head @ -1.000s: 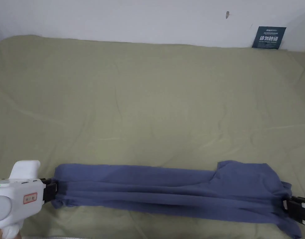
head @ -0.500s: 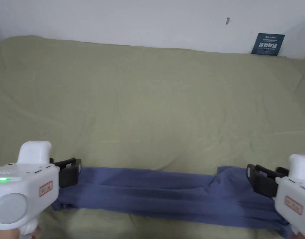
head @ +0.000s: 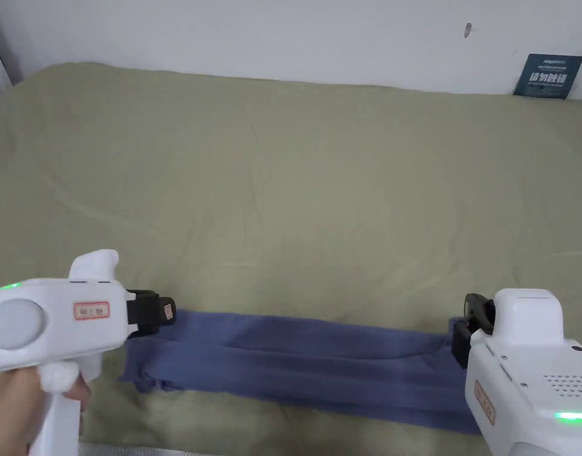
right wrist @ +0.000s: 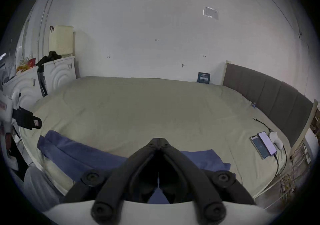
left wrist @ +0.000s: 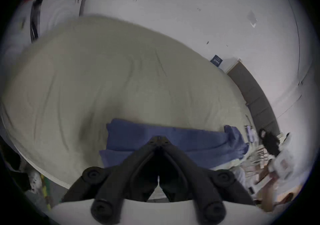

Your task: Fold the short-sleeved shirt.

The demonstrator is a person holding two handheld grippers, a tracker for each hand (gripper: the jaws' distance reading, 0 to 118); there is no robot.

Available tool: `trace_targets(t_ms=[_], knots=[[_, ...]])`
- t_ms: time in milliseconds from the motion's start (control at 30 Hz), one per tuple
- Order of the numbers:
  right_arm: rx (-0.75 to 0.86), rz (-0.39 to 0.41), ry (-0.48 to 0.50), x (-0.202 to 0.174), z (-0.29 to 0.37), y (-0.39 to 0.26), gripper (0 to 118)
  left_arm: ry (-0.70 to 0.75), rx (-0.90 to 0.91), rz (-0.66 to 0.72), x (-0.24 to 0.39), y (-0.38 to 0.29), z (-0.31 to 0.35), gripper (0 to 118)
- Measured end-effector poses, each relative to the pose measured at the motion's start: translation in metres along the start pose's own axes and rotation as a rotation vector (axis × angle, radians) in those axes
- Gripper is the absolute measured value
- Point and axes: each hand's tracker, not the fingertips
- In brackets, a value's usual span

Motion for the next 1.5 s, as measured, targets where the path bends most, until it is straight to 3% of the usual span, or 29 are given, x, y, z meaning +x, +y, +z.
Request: trace_targets(t_ms=[233, 400, 433, 467, 500, 533, 933, 967, 1000, 1033, 1067, 1133, 1267, 1500], knots=[[0.003, 0.017, 0.032, -0.026, 0.003, -0.011, 0, -0.173, -0.168, 0.196, -0.084, 0.029, -0.003, 0], [-0.001, 0.028, 0.037, -0.034, 0.002, -0.014, 0, -0.207, -0.206, 0.174, -0.106, 0.029, -0.012, 2], [-0.004, 0.032, 0.037, -0.035, 0.001, -0.014, 0, -0.237, -0.219, 0.186, -0.107, 0.027, -0.015, 12], [-0.009, 0.036, 0.041, -0.037, -0.001, -0.013, 0, -0.261, -0.225, 0.182, -0.107, 0.025, -0.018, 38], [-0.013, 0.035, 0.044, -0.038, -0.002, -0.013, 0, -0.280, -0.229, 0.176, -0.110, 0.026, -0.022, 90], [-0.016, 0.033, 0.045, -0.038, -0.003, -0.013, 0, -0.286, -0.229, 0.178, -0.109, 0.025, -0.027, 118], [-0.042, 0.043, 0.054, -0.040, -0.005, -0.013, 0, -0.367, -0.299, 0.205, -0.074, 0.014, -0.080, 116], [-0.041, 0.042, 0.055, -0.039, -0.005, -0.013, 0, -0.388, -0.281, 0.215, -0.076, 0.013, -0.077, 108], [-0.041, 0.041, 0.055, -0.039, -0.004, -0.013, 0, -0.317, -0.257, 0.253, -0.076, 0.014, -0.075, 66], [-0.043, 0.040, 0.056, -0.038, -0.004, -0.013, 0, -0.264, -0.243, 0.253, -0.078, 0.013, -0.076, 4], [-0.043, 0.037, 0.056, -0.036, -0.003, -0.013, 0, -0.171, -0.239, 0.255, -0.079, 0.010, -0.081, 6], [-0.044, 0.029, 0.058, -0.034, 0.000, -0.012, 0, -0.262, -0.265, 0.270, -0.079, 0.006, -0.082, 6], [-0.032, 0.032, 0.058, -0.026, 0.006, -0.008, 0, -0.279, -0.196, 0.319, -0.085, 0.008, -0.060, 6], [0.002, 0.016, 0.072, -0.019, 0.007, 0.003, 0, -0.189, -0.078, 0.324, -0.100, 0.012, 0.014, 6]])
